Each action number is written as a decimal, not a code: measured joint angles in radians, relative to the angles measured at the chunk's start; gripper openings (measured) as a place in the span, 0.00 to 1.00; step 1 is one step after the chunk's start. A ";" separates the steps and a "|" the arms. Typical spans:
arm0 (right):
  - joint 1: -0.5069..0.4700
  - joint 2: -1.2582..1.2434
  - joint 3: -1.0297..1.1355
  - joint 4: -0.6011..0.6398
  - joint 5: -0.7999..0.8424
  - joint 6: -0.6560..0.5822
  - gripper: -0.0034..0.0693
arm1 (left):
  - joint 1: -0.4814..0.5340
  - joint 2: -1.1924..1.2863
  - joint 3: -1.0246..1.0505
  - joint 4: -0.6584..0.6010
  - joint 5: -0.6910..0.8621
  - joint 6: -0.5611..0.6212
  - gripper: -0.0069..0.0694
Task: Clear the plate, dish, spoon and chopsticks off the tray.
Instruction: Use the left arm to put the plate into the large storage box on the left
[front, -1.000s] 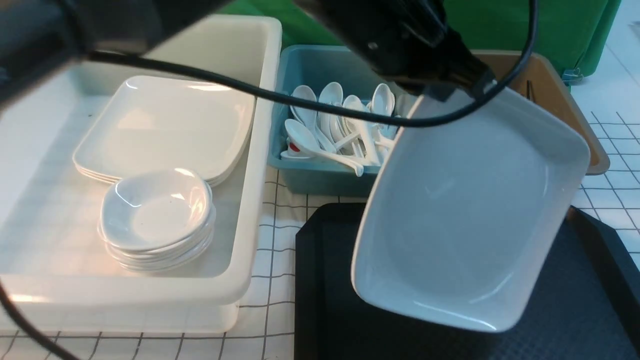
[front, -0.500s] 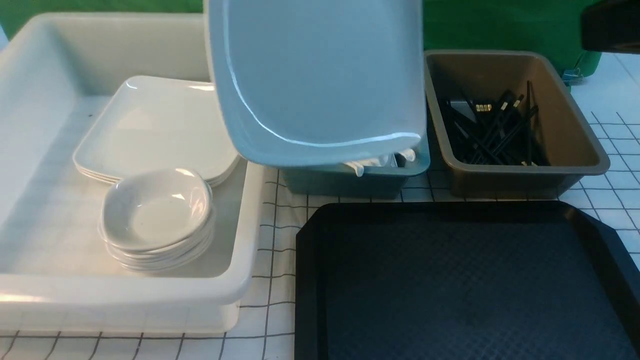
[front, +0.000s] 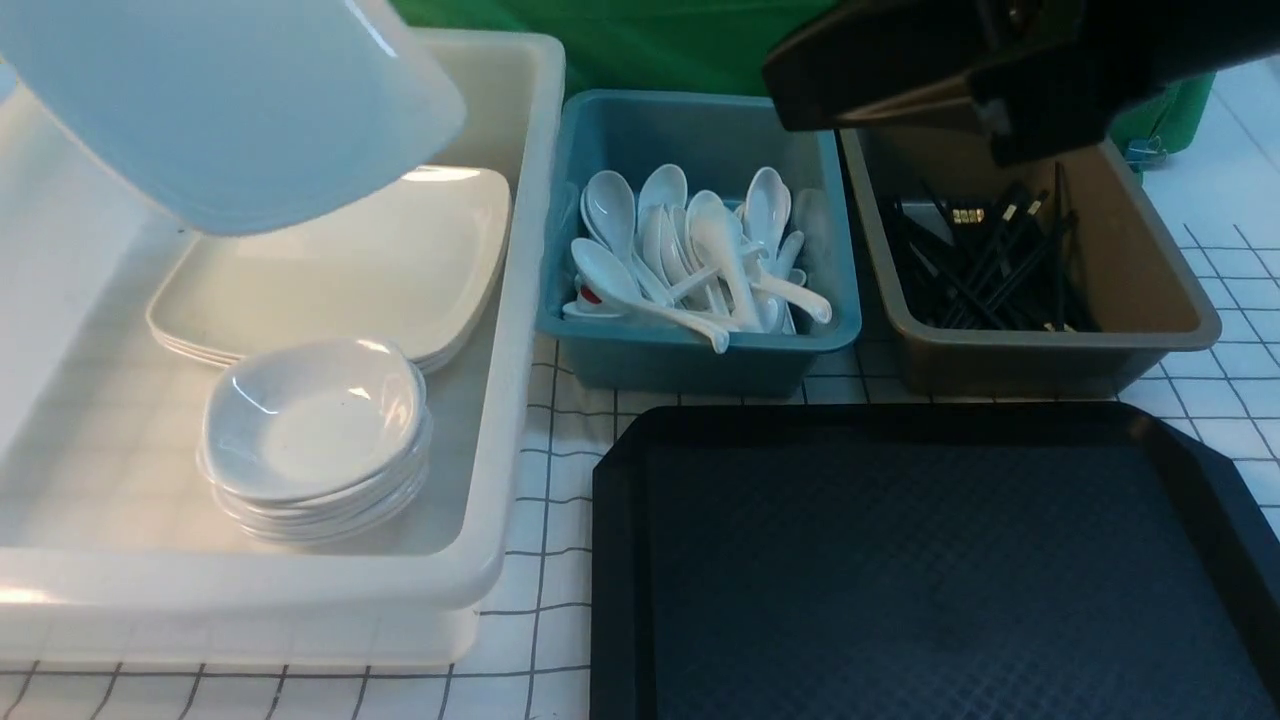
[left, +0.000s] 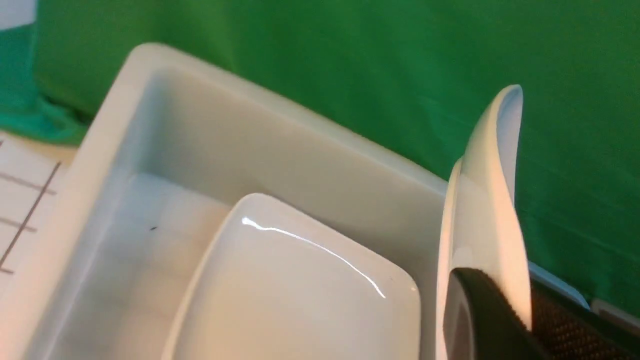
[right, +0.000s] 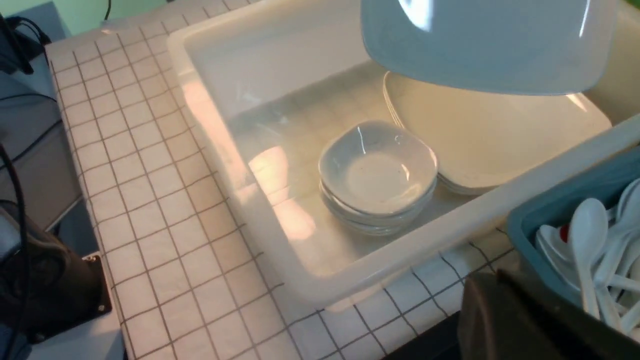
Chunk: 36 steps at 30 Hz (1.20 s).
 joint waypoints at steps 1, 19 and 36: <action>0.005 0.003 -0.001 -0.002 -0.021 0.004 0.05 | 0.005 0.000 0.090 -0.068 -0.069 0.036 0.12; 0.009 0.173 -0.032 -0.025 -0.262 0.052 0.05 | -0.214 0.106 0.429 -0.555 -0.620 0.301 0.12; 0.013 0.175 -0.032 -0.027 -0.248 0.052 0.05 | -0.218 0.202 0.430 -0.425 -0.614 0.296 0.29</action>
